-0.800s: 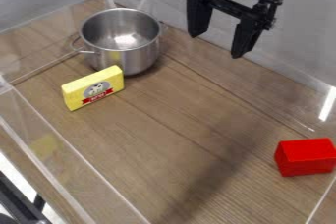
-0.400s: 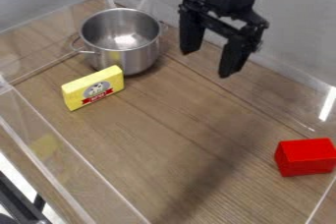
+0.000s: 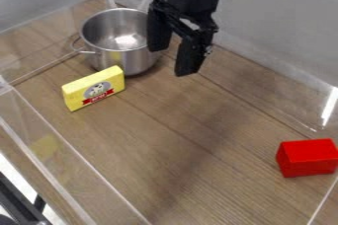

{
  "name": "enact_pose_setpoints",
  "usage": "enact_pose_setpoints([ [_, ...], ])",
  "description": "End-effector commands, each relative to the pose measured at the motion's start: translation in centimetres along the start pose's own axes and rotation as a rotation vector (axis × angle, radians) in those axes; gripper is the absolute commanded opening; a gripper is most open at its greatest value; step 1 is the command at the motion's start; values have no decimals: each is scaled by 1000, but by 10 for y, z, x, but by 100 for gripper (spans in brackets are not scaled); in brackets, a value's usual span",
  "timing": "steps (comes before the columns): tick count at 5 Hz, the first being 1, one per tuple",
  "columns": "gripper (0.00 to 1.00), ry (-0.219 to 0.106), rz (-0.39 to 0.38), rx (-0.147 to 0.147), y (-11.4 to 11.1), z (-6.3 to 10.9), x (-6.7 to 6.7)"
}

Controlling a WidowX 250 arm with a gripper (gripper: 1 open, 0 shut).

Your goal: Put butter into the silver pot

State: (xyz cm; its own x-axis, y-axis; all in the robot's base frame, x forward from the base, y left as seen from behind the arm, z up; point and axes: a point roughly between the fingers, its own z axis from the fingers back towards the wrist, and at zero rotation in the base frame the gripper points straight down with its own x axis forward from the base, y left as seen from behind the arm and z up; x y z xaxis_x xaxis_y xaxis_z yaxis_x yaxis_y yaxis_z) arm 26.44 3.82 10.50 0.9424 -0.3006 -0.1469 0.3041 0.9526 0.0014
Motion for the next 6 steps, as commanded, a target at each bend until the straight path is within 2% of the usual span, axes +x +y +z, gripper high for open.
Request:
enact_pose_setpoints([
  [1,100,-55,-87,45,7,16,-5],
  [3,100,-56,-219,67,29,-6,-9],
  [6,100,-58,-309,77,50,5,-36],
])
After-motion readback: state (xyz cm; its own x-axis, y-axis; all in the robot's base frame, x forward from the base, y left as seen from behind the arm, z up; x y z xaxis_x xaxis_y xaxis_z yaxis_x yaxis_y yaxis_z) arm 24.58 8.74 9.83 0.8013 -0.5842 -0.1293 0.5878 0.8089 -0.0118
